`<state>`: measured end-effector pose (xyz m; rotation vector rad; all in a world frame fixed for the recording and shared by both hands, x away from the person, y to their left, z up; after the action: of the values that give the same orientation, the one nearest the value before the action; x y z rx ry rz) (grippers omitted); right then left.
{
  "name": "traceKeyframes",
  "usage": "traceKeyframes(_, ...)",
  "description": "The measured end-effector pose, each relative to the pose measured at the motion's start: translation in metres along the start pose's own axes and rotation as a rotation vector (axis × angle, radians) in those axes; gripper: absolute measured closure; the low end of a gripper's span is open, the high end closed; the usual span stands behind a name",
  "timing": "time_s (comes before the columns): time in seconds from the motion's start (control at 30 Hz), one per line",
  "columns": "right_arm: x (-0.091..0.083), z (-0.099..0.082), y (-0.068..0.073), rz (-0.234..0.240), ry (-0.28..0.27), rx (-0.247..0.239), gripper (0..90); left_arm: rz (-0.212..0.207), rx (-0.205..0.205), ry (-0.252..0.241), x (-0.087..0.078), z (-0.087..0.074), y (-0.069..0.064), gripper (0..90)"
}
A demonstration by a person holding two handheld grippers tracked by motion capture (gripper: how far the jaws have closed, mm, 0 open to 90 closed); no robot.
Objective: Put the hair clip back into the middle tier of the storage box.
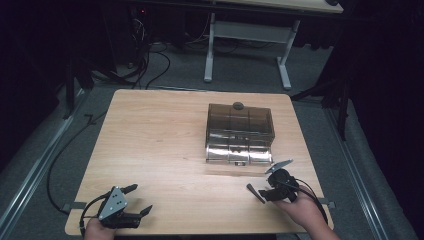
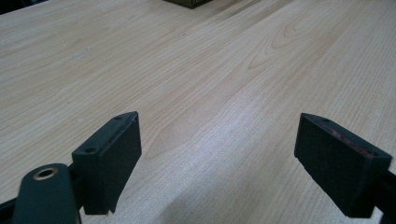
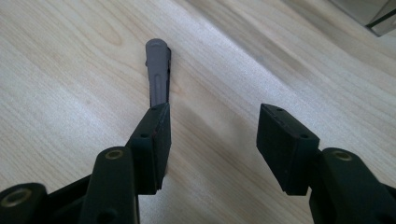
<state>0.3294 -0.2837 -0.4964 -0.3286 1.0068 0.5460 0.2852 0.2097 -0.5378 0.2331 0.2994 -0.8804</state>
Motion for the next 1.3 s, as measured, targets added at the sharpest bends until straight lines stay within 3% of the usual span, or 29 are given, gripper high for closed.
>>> traceKeyframes(0.17,0.000,0.001,-0.001,0.036,0.035,0.019,41.7,-0.002,-0.001,0.001,0.000,0.000,0.000,15.1)
traceKeyframes(0.33,0.000,0.003,-0.001,0.040,0.048,0.020,40.6,0.000,-0.001,0.001,0.000,0.000,0.000,15.1)
traceKeyframes(0.5,0.004,0.006,0.003,0.073,0.099,-0.006,42.0,0.001,-0.002,0.001,0.000,0.000,0.000,15.0)
traceKeyframes(0.77,0.008,0.017,0.009,0.077,0.176,-0.037,44.7,0.000,-0.002,-0.001,0.000,0.000,0.000,15.1)
traceKeyframes(0.97,0.010,0.023,0.012,0.083,0.202,-0.059,44.7,-0.002,-0.002,-0.001,0.000,0.000,0.000,15.1)
traceKeyframes(1.1,0.011,0.028,0.014,0.079,0.222,-0.043,44.7,-0.002,-0.001,-0.001,0.000,0.000,0.000,15.1)
traceKeyframes(1.17,0.013,0.030,0.015,0.086,0.220,-0.059,44.6,-0.004,-0.003,0.000,-0.001,0.000,0.000,15.1)
traceKeyframes(1.2,0.012,0.030,0.017,0.077,0.232,-0.025,44.6,-0.003,-0.002,-0.001,0.000,0.000,0.000,15.1)
traceKeyframes(1.3,0.014,0.035,0.019,0.057,0.229,-0.032,44.4,-0.003,-0.003,-0.001,0.000,0.000,0.000,15.1)
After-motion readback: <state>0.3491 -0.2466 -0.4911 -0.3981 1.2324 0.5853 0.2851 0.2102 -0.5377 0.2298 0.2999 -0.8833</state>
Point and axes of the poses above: each handheld gripper's, and its own axes: x roughly forward along the jaws, z roughly out of its top, y roughly to its left, the point moved 1 cm from there along x, roughly forward along the jaws, and after that the axes turned 8 degrees about -y, right-handed, at the moved point
